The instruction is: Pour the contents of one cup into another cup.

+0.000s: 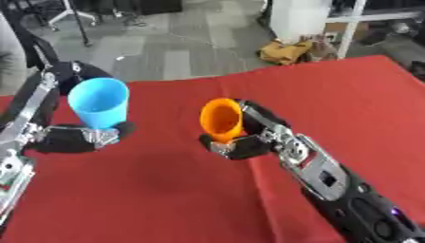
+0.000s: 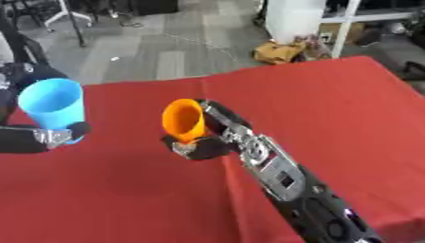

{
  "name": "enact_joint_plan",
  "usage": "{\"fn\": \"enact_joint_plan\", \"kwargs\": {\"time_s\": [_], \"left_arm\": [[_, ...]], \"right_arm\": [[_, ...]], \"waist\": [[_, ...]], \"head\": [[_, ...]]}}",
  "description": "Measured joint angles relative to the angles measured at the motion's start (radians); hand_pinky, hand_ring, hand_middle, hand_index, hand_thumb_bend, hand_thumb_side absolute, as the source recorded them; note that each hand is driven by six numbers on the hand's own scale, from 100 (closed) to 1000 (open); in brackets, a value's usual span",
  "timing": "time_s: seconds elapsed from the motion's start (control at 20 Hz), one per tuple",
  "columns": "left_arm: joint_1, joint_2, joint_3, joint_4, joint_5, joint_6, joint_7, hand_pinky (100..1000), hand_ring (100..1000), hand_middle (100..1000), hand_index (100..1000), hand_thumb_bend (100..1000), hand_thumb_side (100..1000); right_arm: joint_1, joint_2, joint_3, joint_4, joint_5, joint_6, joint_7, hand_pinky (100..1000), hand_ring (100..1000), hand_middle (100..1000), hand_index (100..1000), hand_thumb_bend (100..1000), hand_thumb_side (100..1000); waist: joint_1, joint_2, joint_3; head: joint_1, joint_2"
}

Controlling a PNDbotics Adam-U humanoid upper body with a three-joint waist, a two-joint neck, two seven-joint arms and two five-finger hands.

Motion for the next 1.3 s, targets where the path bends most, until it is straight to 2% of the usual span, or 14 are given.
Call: {"fn": "enact_joint_plan", "kwargs": {"time_s": [0.45,1.3], "left_arm": [[-0.066,-0.045,-0.019,0.079,-0.111,-0.022,0.016,455,295,372,657,613,100],[-0.14,-0.088,-0.026,0.158,-0.388,-0.073,0.105,471,312,375,661,598,100]], "right_arm": [[-0.011,0.056,0.041,0.025,0.0,-0.004,0.09,684,544,563,724,282,100],[-0.011,0.078,0.051,0.043,0.0,-0.005,0.114,685,546,566,725,290,100]], "waist": [[-0.003,0.0,0.003],[-0.007,0.0,-0.014]], "head": [[-0.002,-0.001],[-0.007,-0.018]]}}
